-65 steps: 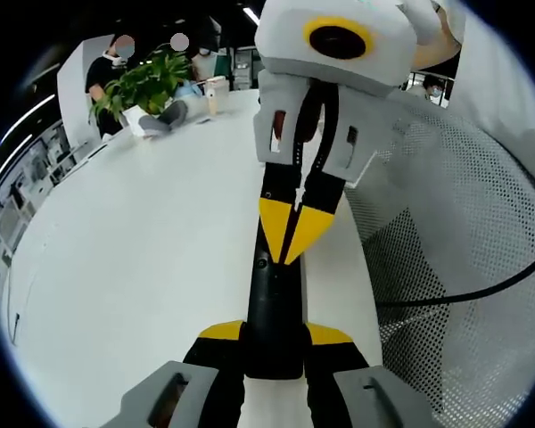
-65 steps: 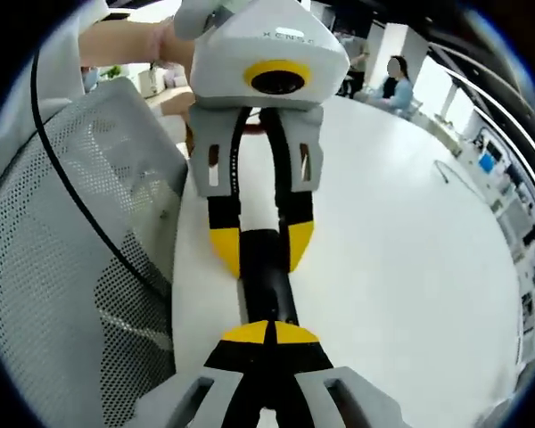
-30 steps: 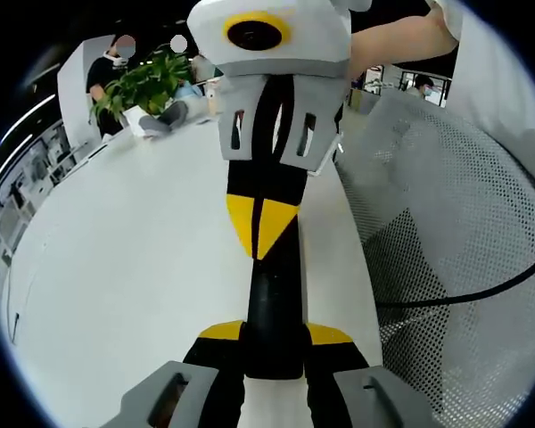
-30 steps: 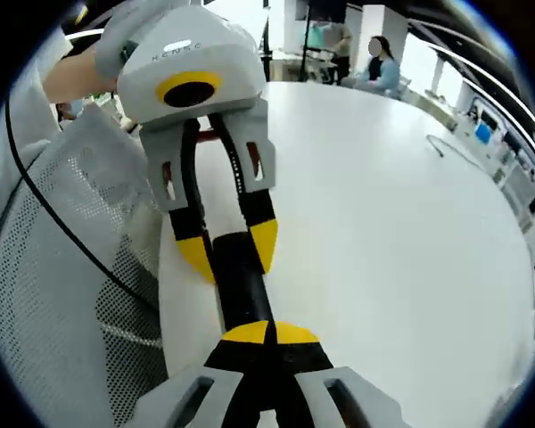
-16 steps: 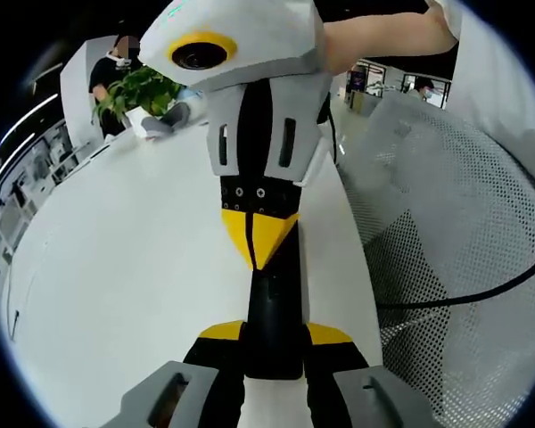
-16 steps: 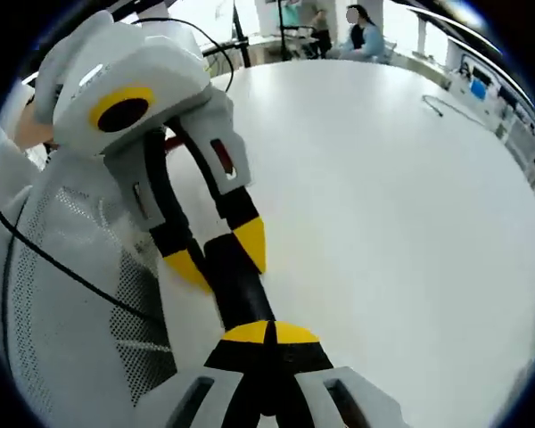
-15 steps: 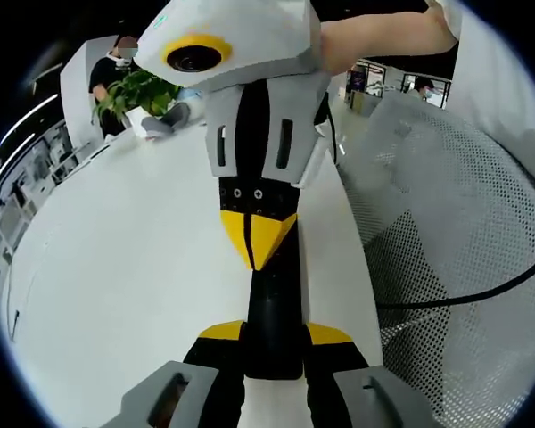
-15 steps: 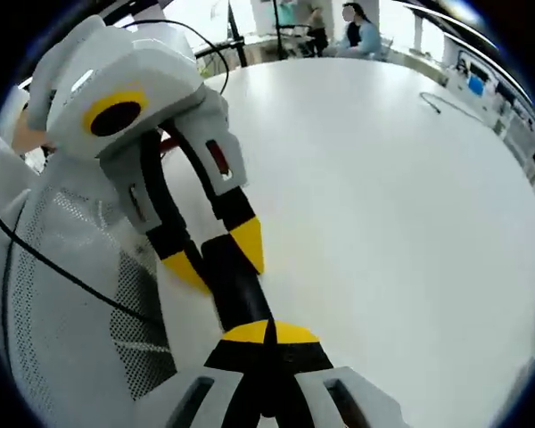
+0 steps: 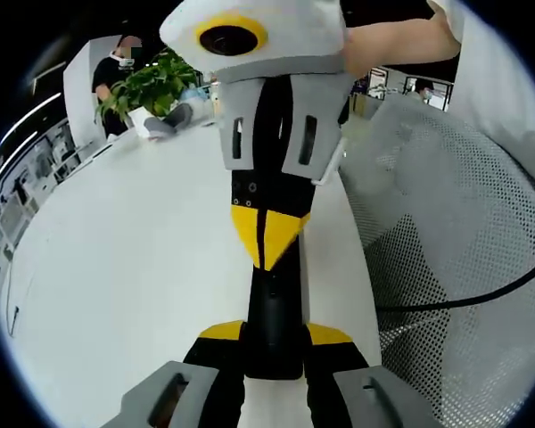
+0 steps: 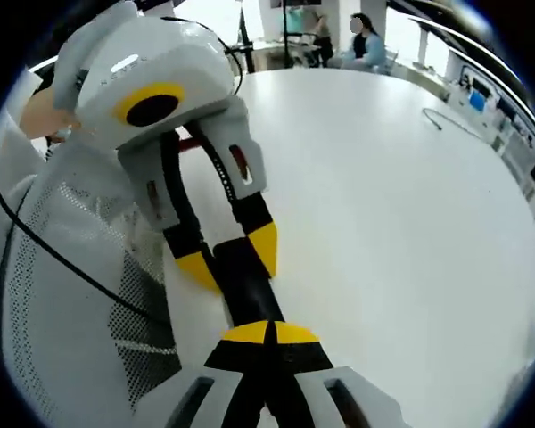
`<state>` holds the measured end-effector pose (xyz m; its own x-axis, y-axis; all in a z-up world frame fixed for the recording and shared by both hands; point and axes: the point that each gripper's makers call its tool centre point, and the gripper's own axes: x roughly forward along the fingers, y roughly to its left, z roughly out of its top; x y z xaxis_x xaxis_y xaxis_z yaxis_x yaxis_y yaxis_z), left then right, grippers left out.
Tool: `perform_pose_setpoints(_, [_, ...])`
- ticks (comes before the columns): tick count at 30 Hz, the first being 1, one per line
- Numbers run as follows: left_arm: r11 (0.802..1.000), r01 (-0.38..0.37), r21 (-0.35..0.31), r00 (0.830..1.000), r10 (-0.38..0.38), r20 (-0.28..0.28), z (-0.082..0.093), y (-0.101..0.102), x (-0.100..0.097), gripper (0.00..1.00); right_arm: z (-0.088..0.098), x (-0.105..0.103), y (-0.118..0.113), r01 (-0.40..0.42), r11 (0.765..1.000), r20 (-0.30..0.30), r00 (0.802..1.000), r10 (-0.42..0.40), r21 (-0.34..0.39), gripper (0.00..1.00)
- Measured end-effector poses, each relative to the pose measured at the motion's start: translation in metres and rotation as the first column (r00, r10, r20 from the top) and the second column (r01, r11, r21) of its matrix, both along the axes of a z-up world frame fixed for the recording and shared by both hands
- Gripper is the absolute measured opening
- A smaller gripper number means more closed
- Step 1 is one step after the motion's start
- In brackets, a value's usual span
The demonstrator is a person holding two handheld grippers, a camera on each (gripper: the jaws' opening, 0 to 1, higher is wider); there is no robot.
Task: Press the specified remote control buttons in sequence, fully releasing each button before pressing the next.
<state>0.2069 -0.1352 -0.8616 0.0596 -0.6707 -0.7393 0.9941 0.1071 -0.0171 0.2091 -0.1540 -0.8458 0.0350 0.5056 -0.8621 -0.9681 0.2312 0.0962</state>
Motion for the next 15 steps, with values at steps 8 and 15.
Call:
perform_pose_setpoints(8, [1.0, 0.001, -0.001, 1.0, -0.001, 0.0, 0.0001, -0.0001, 0.0003, 0.24, -0.0066, -0.0008, 0.0018, -0.034, 0.999, 0.018, 0.999, 0.034, -0.012, 0.0])
perform_pose_setpoints(15, [1.0, 0.001, -0.001, 1.0, -0.001, -0.001, 0.0002, 0.0, 0.0004, 0.24, -0.0073, -0.0019, 0.0025, -0.149, 0.985, 0.117, 0.98, 0.159, -0.087, 0.0])
